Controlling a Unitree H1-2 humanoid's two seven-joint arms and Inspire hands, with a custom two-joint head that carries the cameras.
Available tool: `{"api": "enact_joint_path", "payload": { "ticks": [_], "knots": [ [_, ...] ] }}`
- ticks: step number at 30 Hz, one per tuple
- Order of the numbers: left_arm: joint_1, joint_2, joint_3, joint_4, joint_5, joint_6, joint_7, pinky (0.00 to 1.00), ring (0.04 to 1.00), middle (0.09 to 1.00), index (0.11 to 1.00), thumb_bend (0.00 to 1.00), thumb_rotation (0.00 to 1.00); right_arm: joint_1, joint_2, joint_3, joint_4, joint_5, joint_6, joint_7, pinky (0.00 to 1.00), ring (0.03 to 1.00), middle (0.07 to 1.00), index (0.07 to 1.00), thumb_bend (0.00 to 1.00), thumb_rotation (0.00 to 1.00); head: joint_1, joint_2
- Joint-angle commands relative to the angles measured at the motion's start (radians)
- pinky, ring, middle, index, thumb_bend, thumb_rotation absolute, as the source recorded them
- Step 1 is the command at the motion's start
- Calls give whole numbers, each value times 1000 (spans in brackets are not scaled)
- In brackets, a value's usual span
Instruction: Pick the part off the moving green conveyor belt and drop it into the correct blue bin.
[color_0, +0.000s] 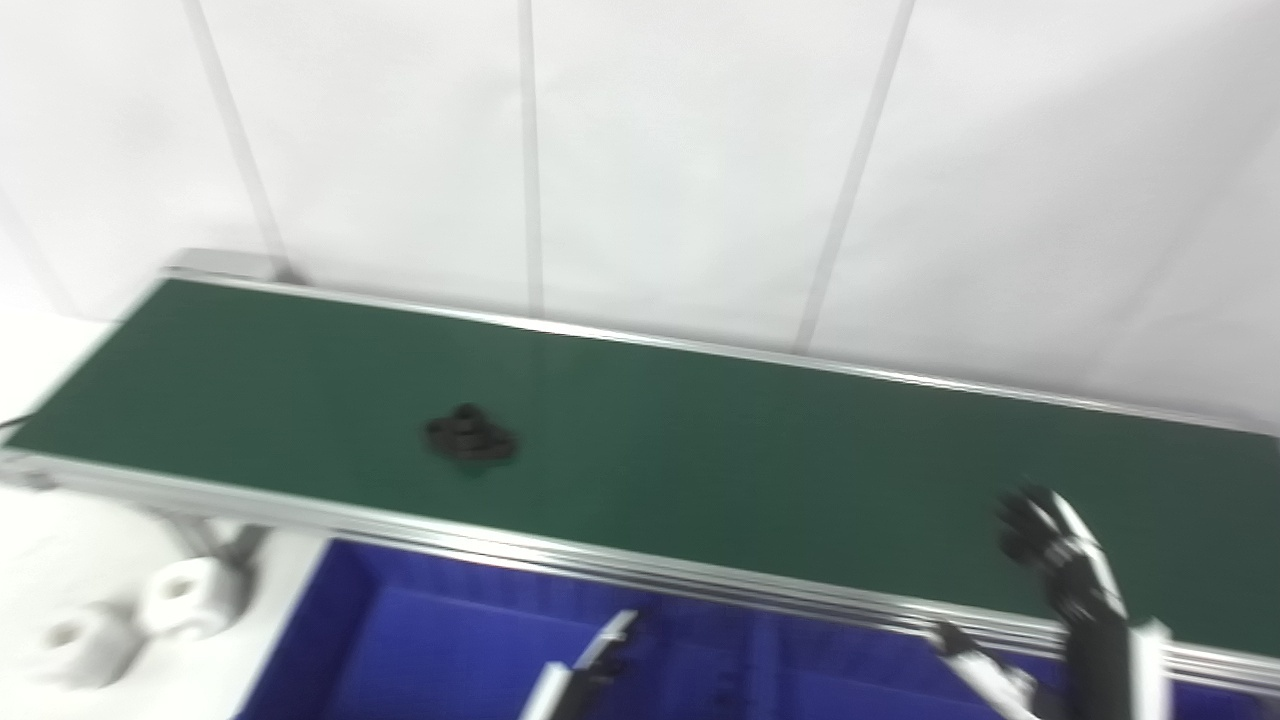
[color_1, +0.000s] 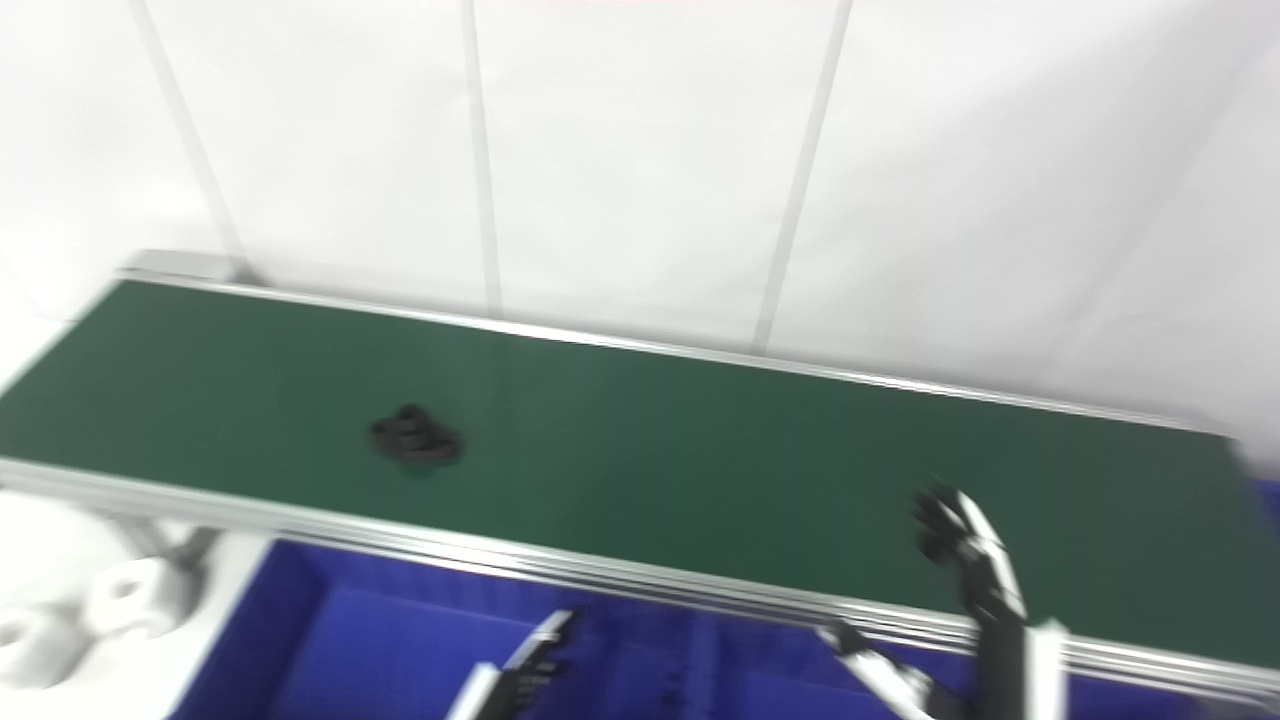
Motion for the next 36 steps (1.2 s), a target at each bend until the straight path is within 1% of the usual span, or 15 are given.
{"api": "enact_joint_path", "payload": {
  "ticks": [1, 2, 4, 6, 9, 12, 13, 14, 15, 16, 19, 22, 26, 31, 36],
  "knots": [
    [-7, -2, 9, -43, -11, -23, -21, 961, 997, 997, 950, 623, 283, -30, 15, -9, -54, -19, 42, 50, 785, 801, 824, 877, 793, 413, -4, 4],
    [-7, 1, 12, -49, -10, -23, -25, 963, 998, 998, 952, 620, 285, -46, 25, -10, -66, -40, 71, 70, 784, 801, 825, 878, 790, 410, -27, 21],
    [-7, 6, 21, -60, -7, -23, -34, 977, 1000, 1000, 963, 604, 308, -80, 39, -12, -81, -71, 128, 110, 775, 799, 831, 885, 768, 425, -53, 37],
    [-8, 12, 30, -66, -5, -23, -39, 974, 1000, 1000, 969, 602, 330, -116, 51, -9, -80, -81, 183, 150, 773, 804, 837, 891, 771, 447, -74, 51],
    [-15, 25, 49, -69, -8, -23, -51, 943, 981, 990, 957, 627, 333, -183, 63, 3, -62, -111, 286, 218, 785, 821, 840, 893, 786, 428, -124, 63],
    [-24, 39, 63, -63, -15, -23, -66, 908, 960, 976, 945, 641, 326, -246, 64, 18, -37, -156, 381, 279, 788, 834, 845, 903, 789, 409, -144, 67],
    [-27, 43, 70, -59, -22, -23, -75, 903, 959, 976, 942, 644, 323, -268, 67, 25, -23, -166, 408, 296, 781, 833, 845, 903, 794, 400, -169, 71],
    [-29, 45, 76, -57, -27, -23, -83, 900, 959, 976, 940, 646, 323, -282, 70, 27, -15, -172, 424, 306, 776, 831, 845, 902, 797, 395, -169, 71],
    [-29, 48, 85, -58, -37, -23, -93, 898, 959, 976, 939, 648, 323, -308, 75, 35, 10, -185, 448, 318, 772, 830, 845, 902, 799, 390, -195, 75],
    [-29, 51, 93, -60, -46, -23, -104, 874, 946, 969, 931, 651, 291, -331, 80, 43, 31, -198, 469, 328, 752, 829, 850, 904, 825, 396, -208, 74],
    [-31, 60, 111, -62, -70, -23, -146, 860, 945, 971, 929, 659, 294, -395, 89, 70, 90, -241, 526, 355, 753, 825, 849, 905, 833, 398, -220, 77],
    [-34, 65, 120, -63, -84, -23, -181, 859, 946, 970, 922, 664, 286, -440, 90, 89, 135, -265, 554, 369, 753, 824, 850, 909, 834, 392, -221, 81],
    [-37, 69, 126, -69, -86, -23, -217, 854, 941, 964, 916, 680, 267, -497, 87, 113, 208, -299, 574, 373, 696, 796, 839, 903, 839, 385, -210, 85],
    [-38, 70, 123, -75, -73, -23, -230, 835, 918, 948, 903, 694, 264, -563, 81, 142, 294, -327, 596, 383, 689, 791, 835, 903, 859, 439, -194, 83],
    [-39, 66, 118, -74, -66, -23, -235, 836, 906, 931, 891, 705, 260, -641, 72, 183, 424, -363, 603, 390, 673, 778, 845, 912, 864, 443, -181, 81]
  ]
}}
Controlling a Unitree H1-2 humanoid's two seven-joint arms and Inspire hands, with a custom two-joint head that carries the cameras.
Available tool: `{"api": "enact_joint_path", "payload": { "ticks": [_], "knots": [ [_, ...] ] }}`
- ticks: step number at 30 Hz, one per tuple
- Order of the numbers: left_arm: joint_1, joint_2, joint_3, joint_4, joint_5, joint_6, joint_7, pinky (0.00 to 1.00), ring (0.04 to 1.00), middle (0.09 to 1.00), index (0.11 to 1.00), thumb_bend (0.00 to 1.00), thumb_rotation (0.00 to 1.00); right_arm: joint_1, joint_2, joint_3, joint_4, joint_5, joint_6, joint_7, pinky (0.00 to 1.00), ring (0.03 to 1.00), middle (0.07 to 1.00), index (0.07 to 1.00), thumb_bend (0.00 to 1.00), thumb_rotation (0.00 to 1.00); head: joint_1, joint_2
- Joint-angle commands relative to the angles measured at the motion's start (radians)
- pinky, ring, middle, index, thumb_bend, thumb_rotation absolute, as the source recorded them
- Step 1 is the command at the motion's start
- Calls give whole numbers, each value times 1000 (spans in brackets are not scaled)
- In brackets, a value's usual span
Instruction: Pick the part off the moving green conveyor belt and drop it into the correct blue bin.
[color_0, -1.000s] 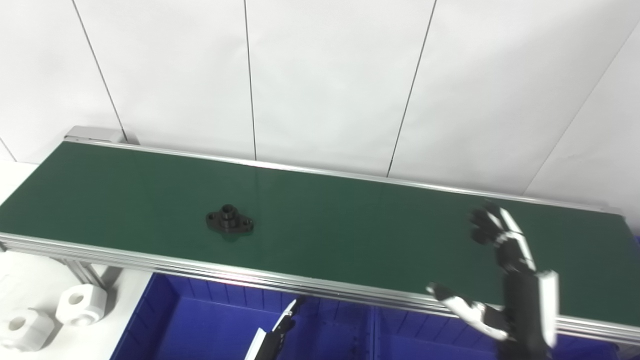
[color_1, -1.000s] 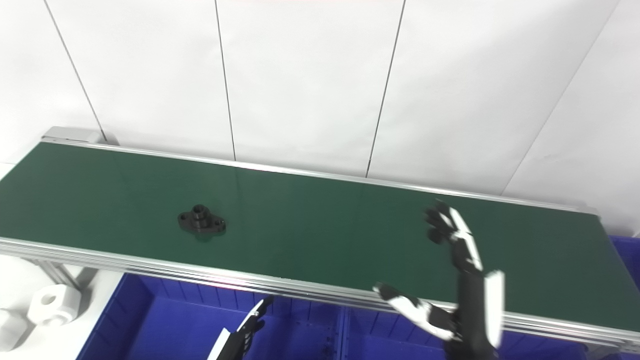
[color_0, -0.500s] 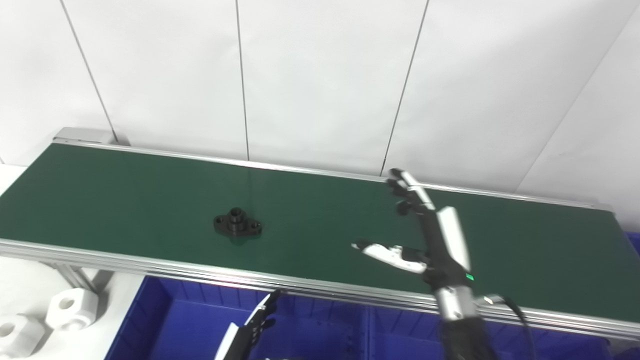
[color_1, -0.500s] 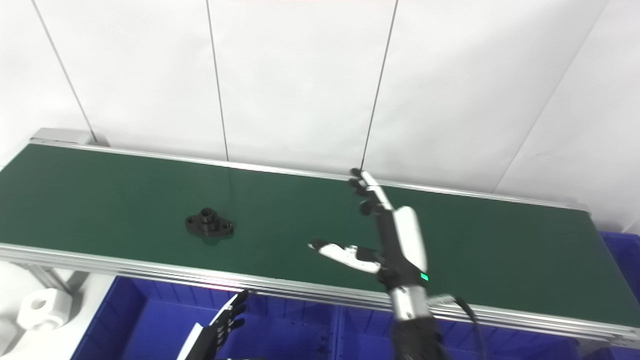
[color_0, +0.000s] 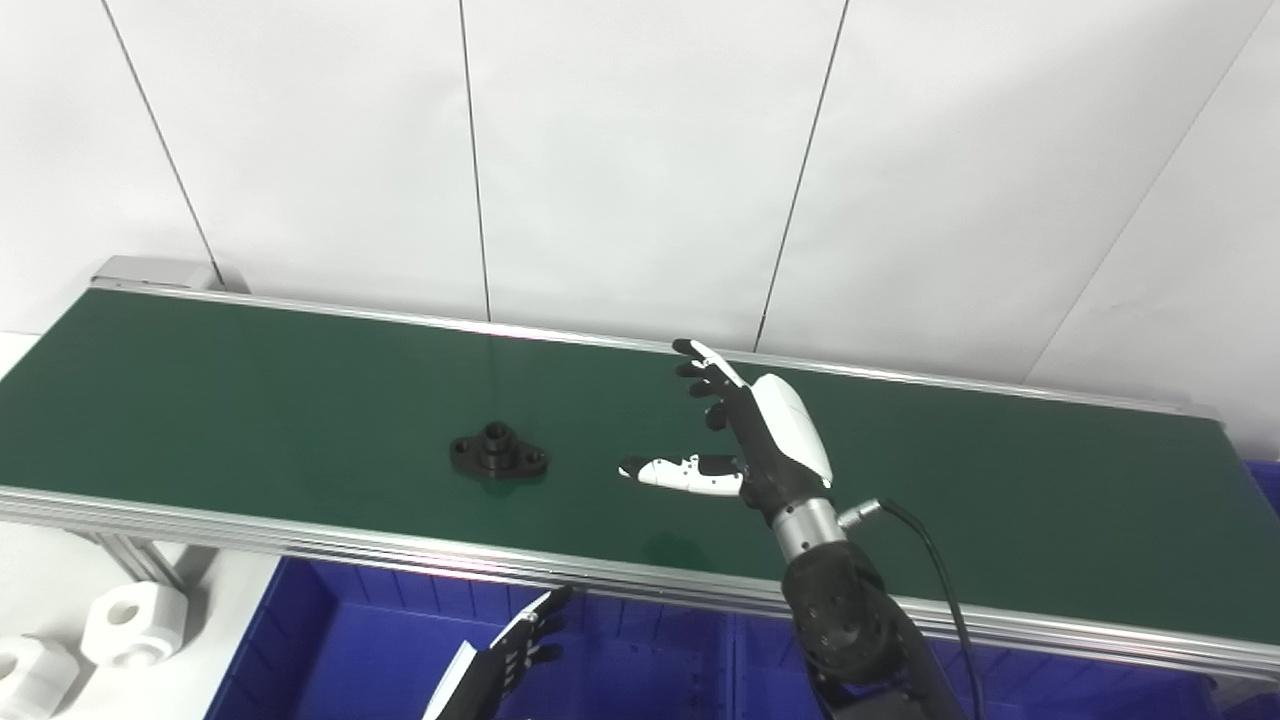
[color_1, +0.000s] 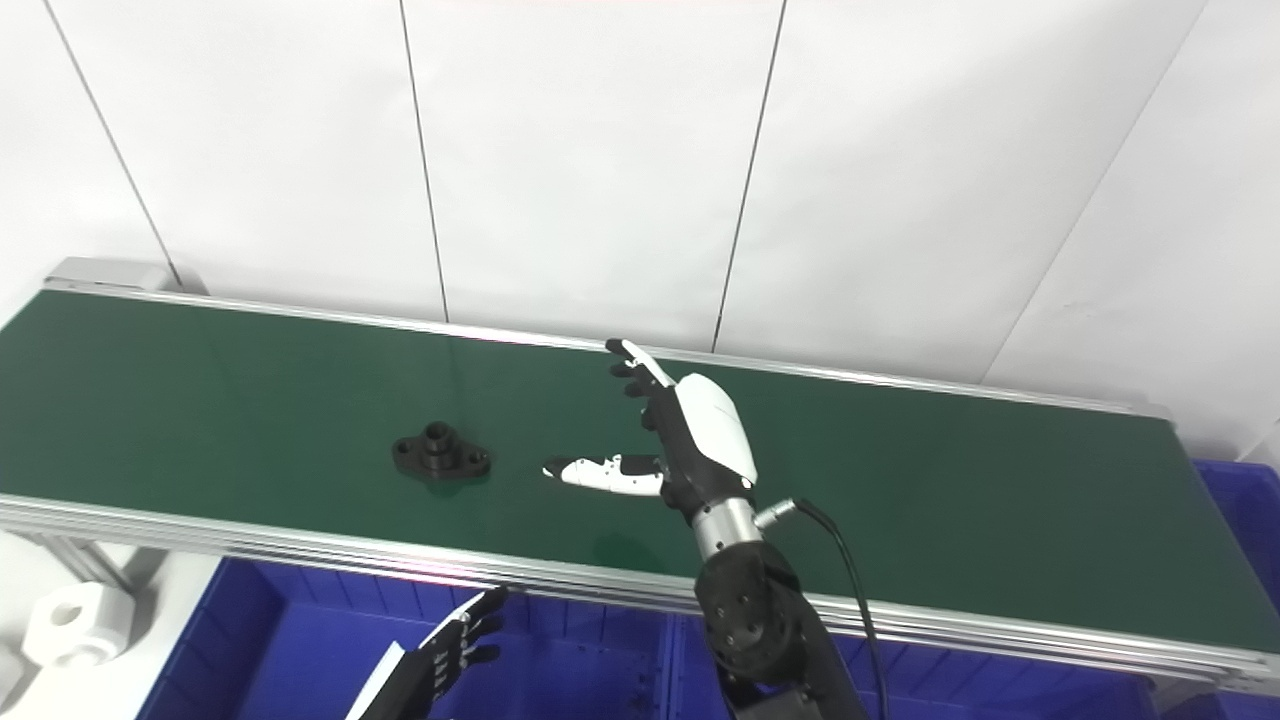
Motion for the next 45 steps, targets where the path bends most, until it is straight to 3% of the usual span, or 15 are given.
{"api": "enact_joint_path", "payload": {
  "ticks": [1, 6, 18, 27, 45],
  "knots": [
    [-23, -4, -7, -19, 9, -23, -2, 839, 904, 931, 891, 706, 264, -66, -6, 13, 17, -22, 9, -1, 665, 776, 849, 912, 864, 439, 4, 0],
    [-27, -2, -22, -20, 14, -23, -8, 819, 879, 906, 882, 713, 270, -132, -16, 51, 125, -41, 11, 20, 695, 798, 859, 909, 863, 431, 21, -13],
    [-43, 13, -96, -8, 65, -23, 64, 764, 840, 869, 850, 722, 289, -244, -50, 177, 302, -152, 3, 40, 807, 847, 871, 891, 868, 427, 64, -16],
    [-49, 21, -147, -15, 90, -23, 119, 765, 843, 872, 856, 710, 317, -284, -72, 243, 340, -213, 10, 58, 820, 843, 868, 889, 859, 435, 77, -10],
    [-51, 13, -177, -20, 104, -23, 164, 759, 845, 874, 863, 712, 323, -318, -82, 333, 458, -289, -16, 60, 814, 819, 836, 874, 850, 458, 94, -3]
  ]
}}
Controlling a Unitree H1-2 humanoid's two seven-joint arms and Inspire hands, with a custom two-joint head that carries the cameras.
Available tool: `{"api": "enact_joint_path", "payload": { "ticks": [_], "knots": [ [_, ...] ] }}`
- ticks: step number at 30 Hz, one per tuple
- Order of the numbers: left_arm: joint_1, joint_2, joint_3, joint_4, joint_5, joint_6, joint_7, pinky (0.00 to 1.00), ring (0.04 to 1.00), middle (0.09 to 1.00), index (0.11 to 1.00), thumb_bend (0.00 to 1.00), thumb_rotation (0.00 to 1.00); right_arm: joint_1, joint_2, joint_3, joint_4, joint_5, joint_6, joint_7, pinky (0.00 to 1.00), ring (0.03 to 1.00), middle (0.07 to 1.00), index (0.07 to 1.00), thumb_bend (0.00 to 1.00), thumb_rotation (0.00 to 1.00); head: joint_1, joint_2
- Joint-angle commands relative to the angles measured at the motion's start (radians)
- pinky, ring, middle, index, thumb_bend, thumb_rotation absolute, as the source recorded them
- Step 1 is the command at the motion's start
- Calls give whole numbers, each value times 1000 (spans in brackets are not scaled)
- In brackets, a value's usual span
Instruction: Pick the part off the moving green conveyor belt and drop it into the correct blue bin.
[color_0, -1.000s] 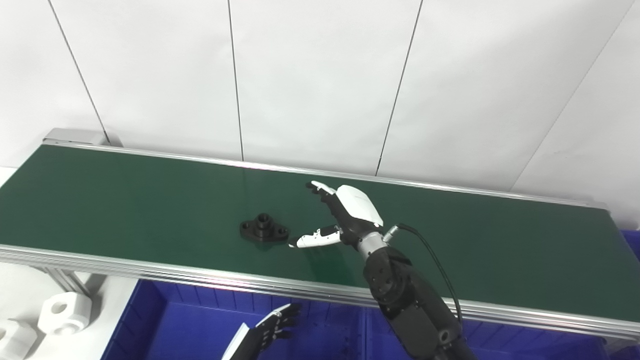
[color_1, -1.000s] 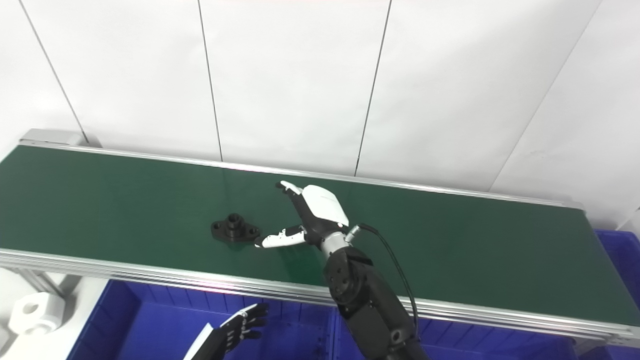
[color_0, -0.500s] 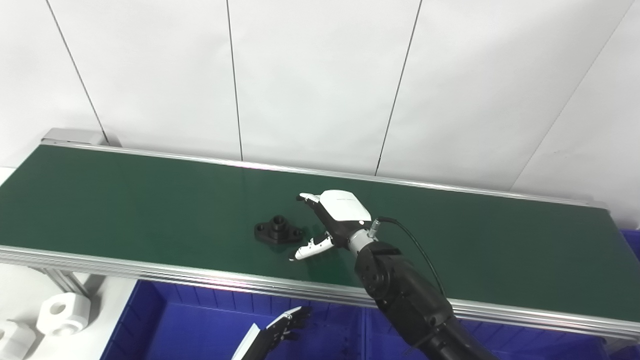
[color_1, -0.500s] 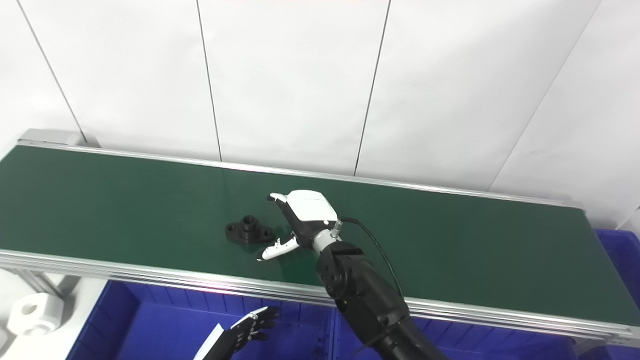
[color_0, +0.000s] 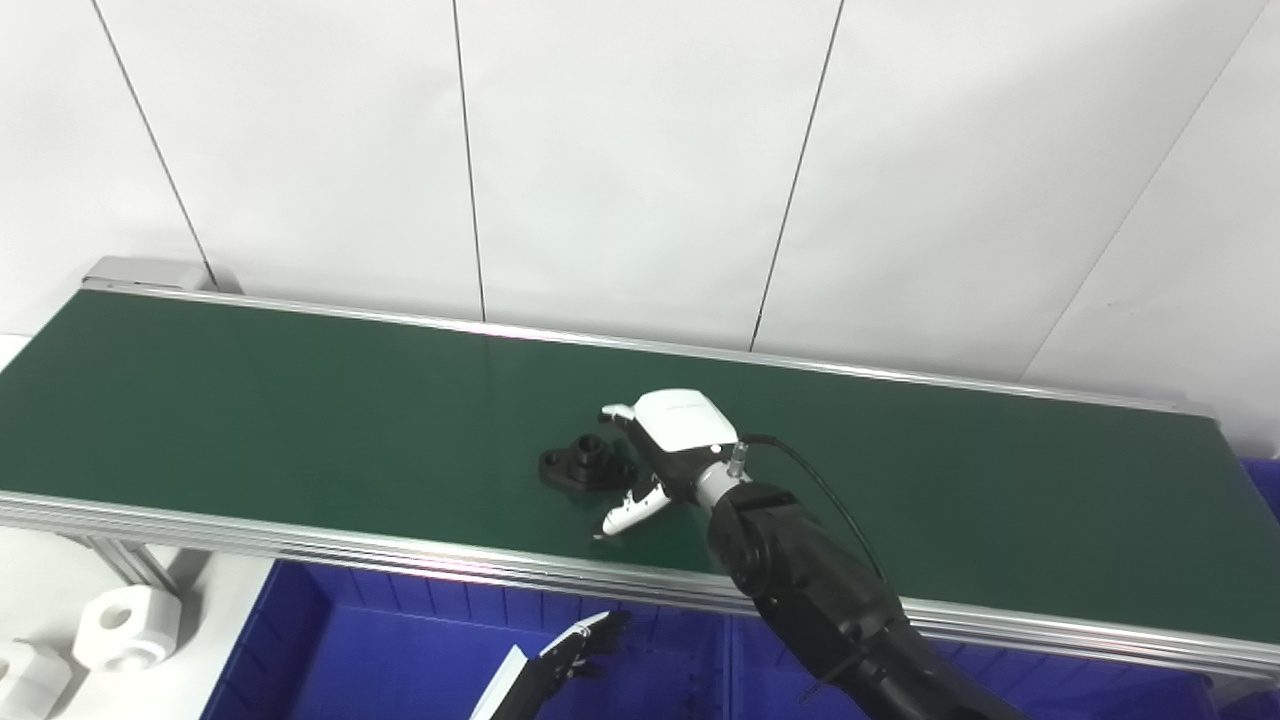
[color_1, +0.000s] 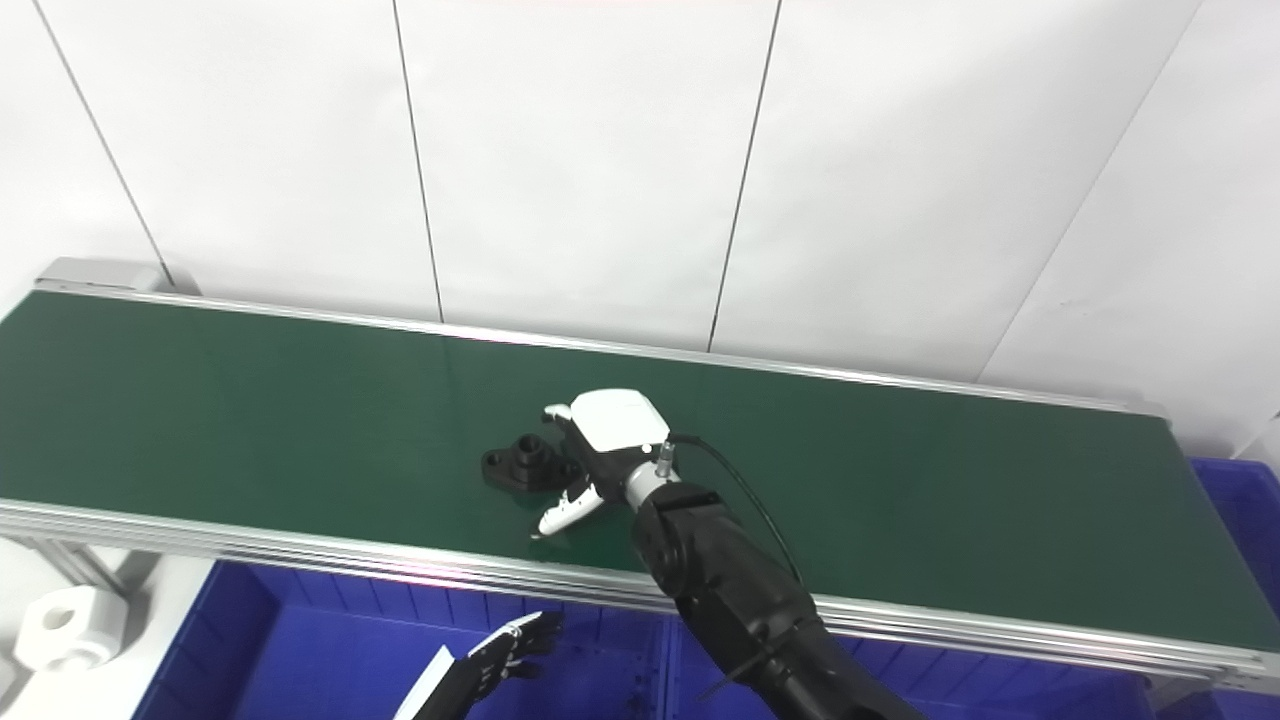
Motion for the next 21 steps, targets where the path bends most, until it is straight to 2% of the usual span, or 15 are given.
{"api": "enact_joint_path", "payload": {
  "ticks": [1, 12, 14, 15, 16, 17, 18, 19, 21],
  "knots": [
    [-23, -4, -3, -24, 9, -23, 21, 757, 845, 874, 864, 711, 324, -50, 0, 7, 5, -10, -20, -25, 812, 815, 832, 870, 848, 451, 2, 2],
    [-24, -4, -5, -30, 9, -23, 25, 749, 848, 881, 868, 707, 322, -31, 7, 23, 85, 7, -63, -83, 771, 783, 803, 846, 794, 387, 2, 15],
    [-24, -5, -4, -32, 5, -23, 21, 748, 851, 885, 871, 704, 322, -24, 9, 20, 100, 19, -80, -114, 702, 749, 781, 829, 764, 326, 2, 17],
    [-24, -6, -3, -32, 2, -23, 20, 750, 850, 884, 870, 705, 312, -20, 11, 16, 110, 29, -92, -134, 627, 697, 738, 810, 723, 254, 2, 17],
    [-24, -7, -2, -33, -1, -23, 20, 750, 848, 882, 868, 705, 306, -16, 13, 14, 120, 36, -105, -158, 512, 593, 642, 772, 660, 150, 2, 17],
    [-24, -7, -2, -33, -2, -23, 20, 749, 847, 881, 867, 705, 304, -15, 14, 13, 128, 41, -114, -174, 448, 531, 567, 745, 608, 76, 2, 17],
    [-24, -7, -1, -33, -3, -23, 19, 750, 847, 881, 867, 704, 303, -10, 15, 12, 134, 45, -125, -195, 401, 483, 528, 686, 575, 39, 2, 17],
    [-24, -8, -1, -33, -4, -23, 18, 752, 848, 882, 868, 702, 305, -7, 15, 13, 138, 49, -133, -209, 341, 415, 497, 556, 541, 12, 2, 17],
    [-24, -9, 2, -33, -9, -23, 14, 754, 851, 884, 868, 700, 299, 0, 14, 14, 135, 57, -137, -216, 333, 412, 467, 538, 528, 5, 1, 24]
  ]
}}
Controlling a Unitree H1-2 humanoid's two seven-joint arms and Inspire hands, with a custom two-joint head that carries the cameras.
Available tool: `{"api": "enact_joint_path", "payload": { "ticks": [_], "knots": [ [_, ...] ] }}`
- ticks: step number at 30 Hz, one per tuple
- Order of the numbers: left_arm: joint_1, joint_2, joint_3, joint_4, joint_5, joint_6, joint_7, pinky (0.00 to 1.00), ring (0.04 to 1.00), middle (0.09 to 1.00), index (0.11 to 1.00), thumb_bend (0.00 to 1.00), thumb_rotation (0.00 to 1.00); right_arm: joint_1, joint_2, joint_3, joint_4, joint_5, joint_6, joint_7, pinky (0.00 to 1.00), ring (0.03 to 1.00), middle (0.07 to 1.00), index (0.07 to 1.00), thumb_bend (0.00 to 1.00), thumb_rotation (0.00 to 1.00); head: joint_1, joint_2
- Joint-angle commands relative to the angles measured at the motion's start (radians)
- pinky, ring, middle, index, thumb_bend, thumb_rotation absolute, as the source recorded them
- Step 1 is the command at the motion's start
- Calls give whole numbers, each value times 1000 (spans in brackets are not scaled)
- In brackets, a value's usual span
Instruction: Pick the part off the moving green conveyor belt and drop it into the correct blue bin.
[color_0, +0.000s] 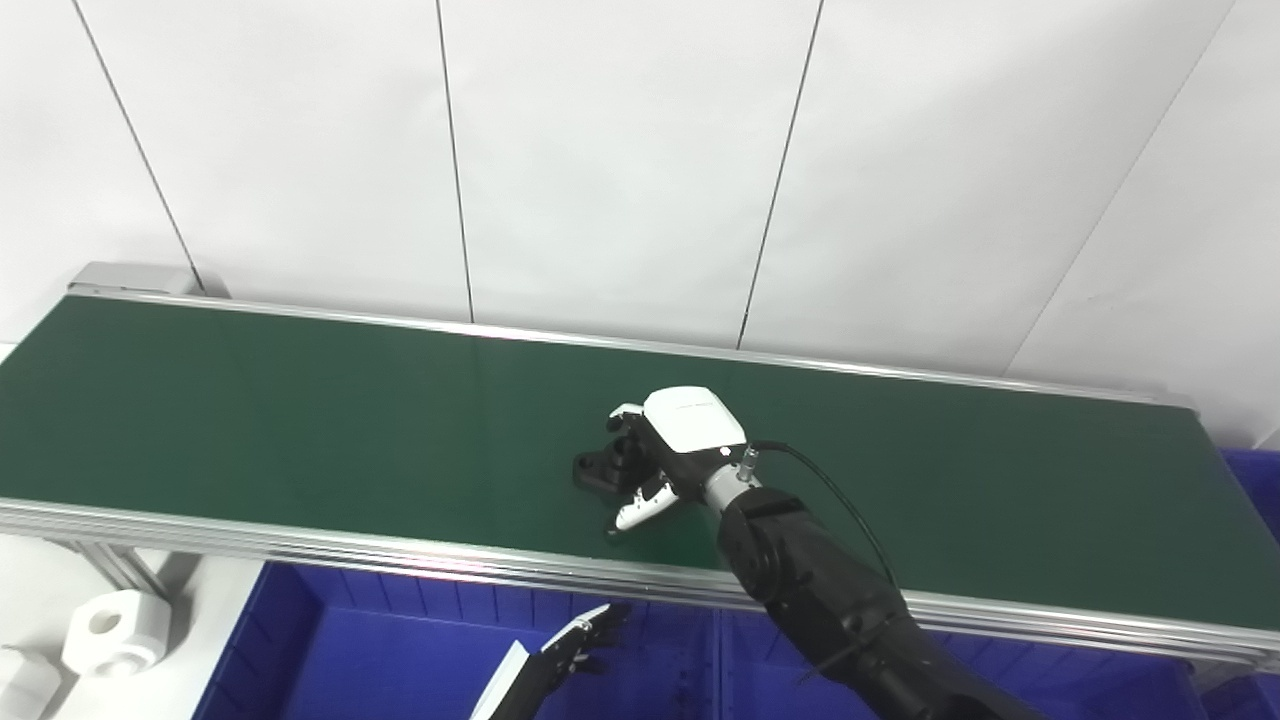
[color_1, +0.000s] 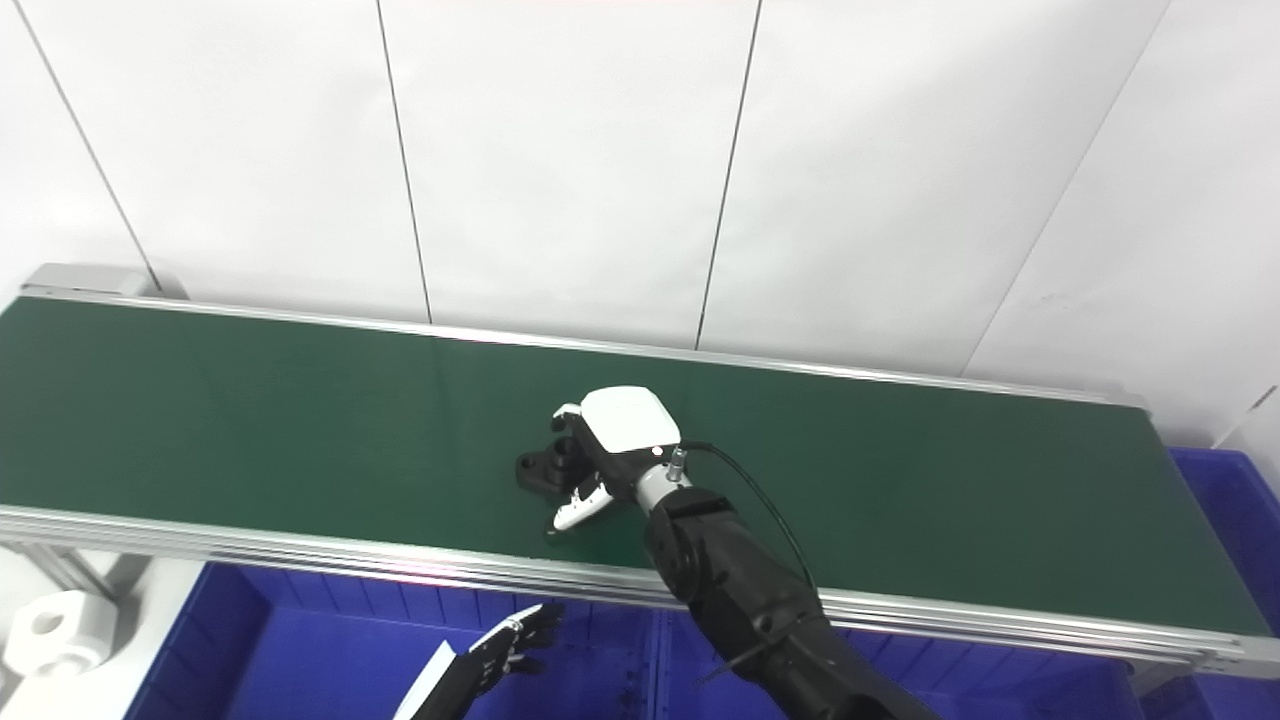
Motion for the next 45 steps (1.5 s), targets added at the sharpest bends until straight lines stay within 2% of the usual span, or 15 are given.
{"api": "enact_joint_path", "payload": {
  "ticks": [1, 13, 18, 22, 27, 30, 33, 36, 39, 45],
  "knots": [
    [-22, -6, 8, -23, -8, -23, 3, 755, 853, 885, 867, 698, 294, 13, 4, 11, 10, -4, -12, 1, 332, 414, 450, 535, 522, 2, -1, 1],
    [-25, -4, 18, -26, -13, -23, -3, 746, 844, 880, 864, 688, 270, 22, 4, 17, -34, -2, 12, 34, 355, 441, 450, 533, 518, 0, -8, 4],
    [-26, -4, 18, -22, -3, -23, 4, 732, 838, 874, 861, 695, 281, 20, 5, 20, -62, -10, 29, 60, 249, 316, 434, 505, 523, 0, -11, 3],
    [-24, -4, 17, -25, -5, -23, 0, 735, 841, 876, 863, 699, 290, 28, 1, 20, -108, -21, 30, 67, 221, 292, 420, 509, 523, 0, -12, 6],
    [-20, -7, 20, -28, -11, -23, -6, 742, 842, 876, 863, 705, 282, 58, -10, -10, -244, -15, 44, 97, 196, 258, 407, 509, 521, 0, -17, 11],
    [-18, -8, 23, -31, -12, -23, -13, 756, 848, 880, 865, 709, 288, 80, -14, -44, -350, -9, 79, 136, 237, 308, 469, 491, 526, 0, -17, 14],
    [-16, -10, 22, -37, -5, -23, -6, 746, 846, 878, 861, 708, 286, 112, -29, -85, -485, -14, 125, 178, 262, 341, 431, 526, 519, 0, -19, 19],
    [-15, -10, 21, -40, 4, -23, -2, 752, 843, 878, 864, 712, 308, 141, -41, -119, -587, -24, 156, 214, 256, 335, 475, 493, 524, 0, -19, 22],
    [-12, -9, 22, -47, 9, -23, -1, 764, 838, 873, 864, 713, 311, 185, -60, -152, -685, -37, 162, 222, 273, 352, 480, 490, 525, 0, -17, 31],
    [3, -9, 30, -73, -10, -23, -23, 737, 830, 872, 865, 711, 308, 300, -79, -228, -819, -29, 146, 210, 245, 310, 476, 487, 525, 0, -14, 49]
  ]
}}
